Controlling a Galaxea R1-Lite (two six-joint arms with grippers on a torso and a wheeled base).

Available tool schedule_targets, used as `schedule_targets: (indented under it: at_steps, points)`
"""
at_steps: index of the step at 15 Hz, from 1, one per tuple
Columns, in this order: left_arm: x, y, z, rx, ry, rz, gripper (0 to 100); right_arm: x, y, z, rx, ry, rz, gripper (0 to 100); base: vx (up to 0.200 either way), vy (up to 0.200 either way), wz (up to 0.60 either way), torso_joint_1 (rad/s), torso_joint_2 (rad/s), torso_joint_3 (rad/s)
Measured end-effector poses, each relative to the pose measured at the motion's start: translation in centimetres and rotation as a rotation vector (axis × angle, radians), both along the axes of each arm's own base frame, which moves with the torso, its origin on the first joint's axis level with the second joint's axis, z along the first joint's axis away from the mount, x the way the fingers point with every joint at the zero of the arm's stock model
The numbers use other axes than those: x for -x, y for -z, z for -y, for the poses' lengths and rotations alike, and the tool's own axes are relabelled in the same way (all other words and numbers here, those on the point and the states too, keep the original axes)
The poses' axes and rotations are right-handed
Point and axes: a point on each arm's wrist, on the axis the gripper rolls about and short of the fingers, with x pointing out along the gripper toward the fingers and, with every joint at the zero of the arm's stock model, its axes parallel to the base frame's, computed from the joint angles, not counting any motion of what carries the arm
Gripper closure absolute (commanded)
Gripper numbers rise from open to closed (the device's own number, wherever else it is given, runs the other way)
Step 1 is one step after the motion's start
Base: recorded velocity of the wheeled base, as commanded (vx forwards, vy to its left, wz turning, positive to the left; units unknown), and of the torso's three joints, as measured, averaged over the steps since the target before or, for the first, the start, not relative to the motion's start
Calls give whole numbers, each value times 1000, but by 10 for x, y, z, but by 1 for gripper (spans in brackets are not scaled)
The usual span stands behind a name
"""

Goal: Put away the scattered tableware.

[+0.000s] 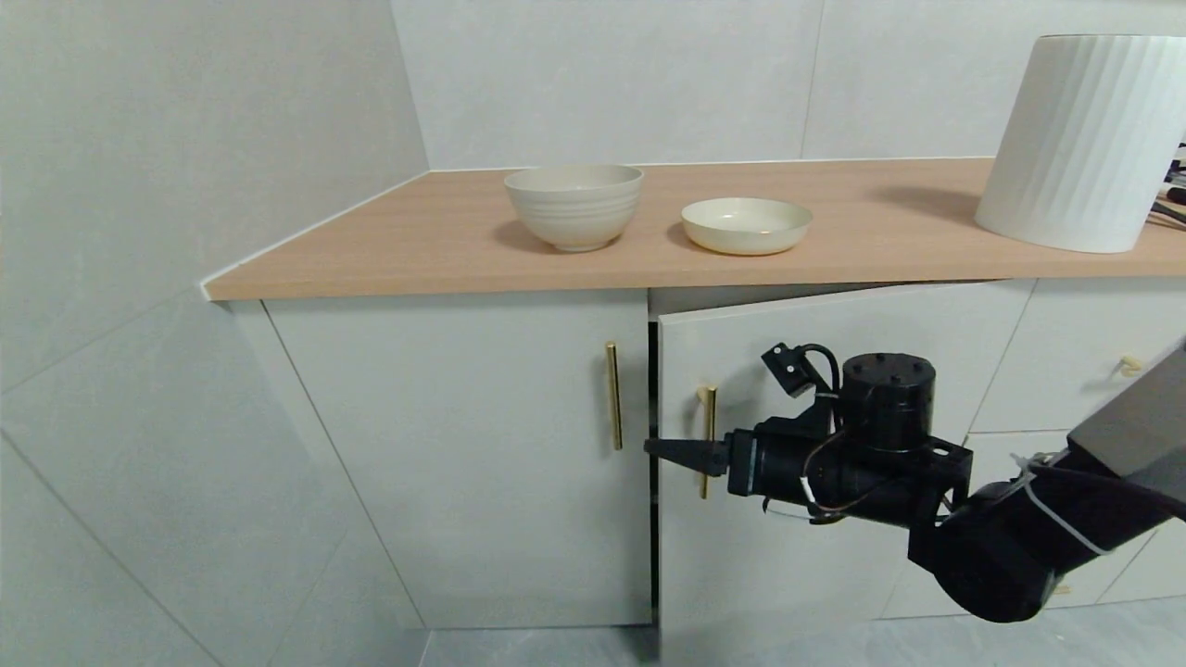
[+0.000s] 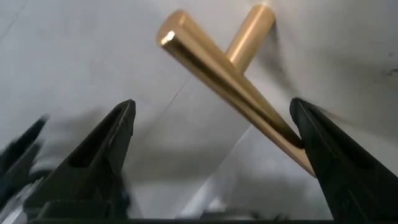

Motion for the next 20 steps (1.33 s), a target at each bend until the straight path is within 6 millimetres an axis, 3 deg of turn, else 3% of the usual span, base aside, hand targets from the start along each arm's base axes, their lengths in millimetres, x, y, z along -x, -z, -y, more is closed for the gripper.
schedule_targets:
  at_steps: [4,9,16,18,20]
  points:
    - [0,0,0,0,0,0,0,33,-5,20,2,-132,-41,0,0,0,0,0,0,0]
    - [0,0,0,-3,0,1,0,59,-12,37,3,-154,-45,0,0,0,0,0,0,0]
    - [0,0,0,-59,8,1,0,69,-18,44,-7,-160,-31,0,0,0,0,0,0,0]
    - [4,-15,2,-83,79,42,0,70,-18,44,-7,-161,-30,0,0,0,0,0,0,0]
    - [10,-42,4,-89,187,56,0,70,-18,44,-7,-161,-31,0,0,0,0,0,0,0]
